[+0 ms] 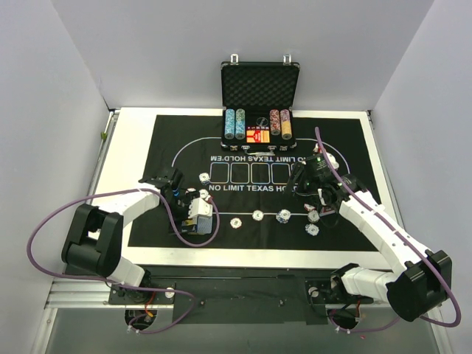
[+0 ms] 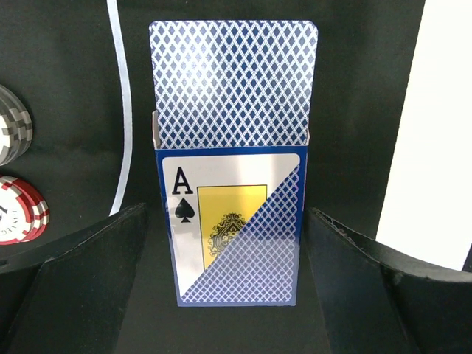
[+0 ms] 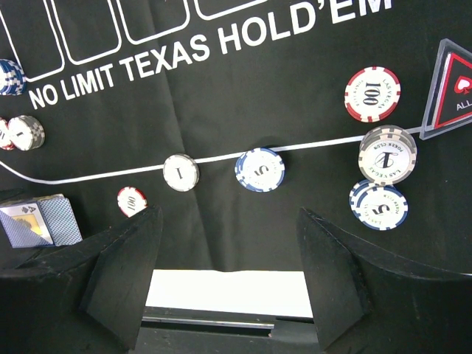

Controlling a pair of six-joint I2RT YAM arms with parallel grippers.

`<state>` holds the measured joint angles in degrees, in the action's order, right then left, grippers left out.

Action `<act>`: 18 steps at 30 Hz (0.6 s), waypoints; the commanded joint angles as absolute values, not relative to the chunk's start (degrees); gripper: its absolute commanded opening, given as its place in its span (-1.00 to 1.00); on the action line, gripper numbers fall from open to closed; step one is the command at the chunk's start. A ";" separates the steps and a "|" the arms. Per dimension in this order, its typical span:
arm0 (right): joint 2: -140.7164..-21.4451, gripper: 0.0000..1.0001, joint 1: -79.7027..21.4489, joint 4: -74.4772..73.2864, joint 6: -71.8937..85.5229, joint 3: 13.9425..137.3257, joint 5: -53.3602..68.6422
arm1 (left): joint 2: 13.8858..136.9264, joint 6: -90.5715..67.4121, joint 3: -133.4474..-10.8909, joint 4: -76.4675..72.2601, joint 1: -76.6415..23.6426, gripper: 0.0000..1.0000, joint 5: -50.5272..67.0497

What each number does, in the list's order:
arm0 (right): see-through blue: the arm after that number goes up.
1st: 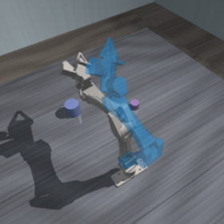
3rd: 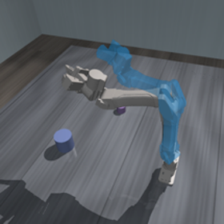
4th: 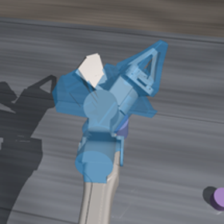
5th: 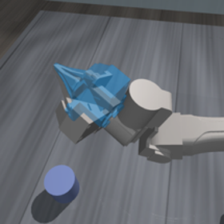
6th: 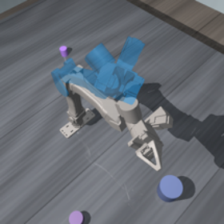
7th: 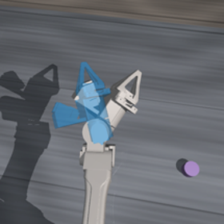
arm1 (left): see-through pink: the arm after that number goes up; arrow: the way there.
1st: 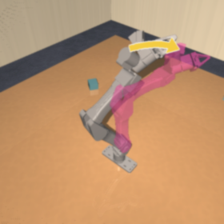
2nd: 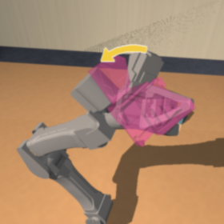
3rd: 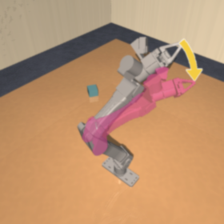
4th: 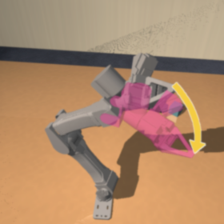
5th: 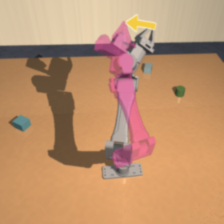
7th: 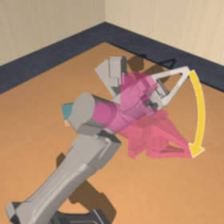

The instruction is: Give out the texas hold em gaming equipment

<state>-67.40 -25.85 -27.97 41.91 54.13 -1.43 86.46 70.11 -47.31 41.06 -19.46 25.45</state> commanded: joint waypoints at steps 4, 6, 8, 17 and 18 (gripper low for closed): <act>-67.76 0.35 -25.49 -27.51 41.84 55.37 -0.53 | 86.92 71.81 -46.14 39.55 -19.77 0.88 26.63; -68.03 0.35 -25.58 -26.90 41.92 54.85 1.56 | 86.66 71.63 -45.70 39.20 -20.21 0.70 26.19; -68.20 0.35 -25.58 -26.02 41.92 54.32 2.98 | 86.05 71.81 -45.09 39.02 -20.21 0.44 26.28; -70.40 0.35 -27.33 -15.14 45.35 49.22 13.96 | 84.82 70.05 -48.50 41.92 -20.21 -0.28 27.85; -70.84 0.35 -27.68 -14.25 46.31 48.70 14.41 | 84.73 69.27 -49.91 42.97 -20.21 -0.29 28.21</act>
